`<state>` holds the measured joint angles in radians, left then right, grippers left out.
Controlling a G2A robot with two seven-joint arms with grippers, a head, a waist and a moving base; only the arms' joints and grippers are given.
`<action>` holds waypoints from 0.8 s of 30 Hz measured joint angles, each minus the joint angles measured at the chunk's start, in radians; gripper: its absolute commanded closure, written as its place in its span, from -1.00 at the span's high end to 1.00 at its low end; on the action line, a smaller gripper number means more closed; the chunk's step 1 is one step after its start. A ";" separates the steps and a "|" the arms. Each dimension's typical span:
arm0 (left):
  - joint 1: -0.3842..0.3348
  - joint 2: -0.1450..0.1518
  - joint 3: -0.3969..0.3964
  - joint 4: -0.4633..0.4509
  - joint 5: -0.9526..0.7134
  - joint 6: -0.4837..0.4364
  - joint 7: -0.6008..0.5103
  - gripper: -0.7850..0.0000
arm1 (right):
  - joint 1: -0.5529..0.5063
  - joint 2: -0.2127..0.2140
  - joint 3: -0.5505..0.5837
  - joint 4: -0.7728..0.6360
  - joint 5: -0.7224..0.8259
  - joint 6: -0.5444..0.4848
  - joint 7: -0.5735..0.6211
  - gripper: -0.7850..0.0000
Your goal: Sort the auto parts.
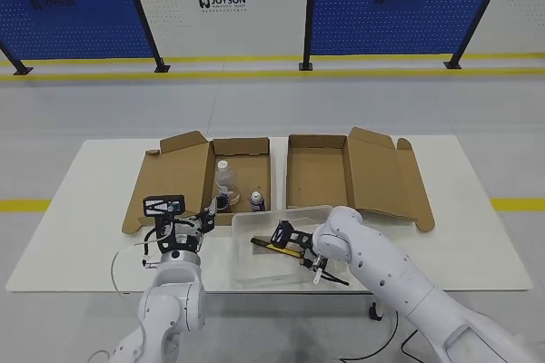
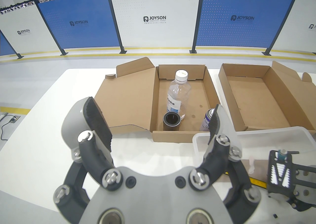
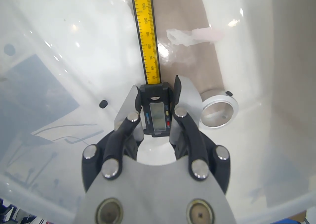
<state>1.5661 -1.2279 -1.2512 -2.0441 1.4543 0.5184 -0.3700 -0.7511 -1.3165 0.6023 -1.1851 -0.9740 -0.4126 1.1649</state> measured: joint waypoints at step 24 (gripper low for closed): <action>0.000 0.000 0.000 0.000 0.000 0.000 0.000 1.00 | -0.212 0.103 0.336 -0.435 0.085 0.084 -0.080 -1.00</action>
<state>1.5661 -1.2279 -1.2512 -2.0441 1.4543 0.5184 -0.3700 -0.9632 -1.2134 0.9379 -1.6202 -0.8888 -0.3282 1.0852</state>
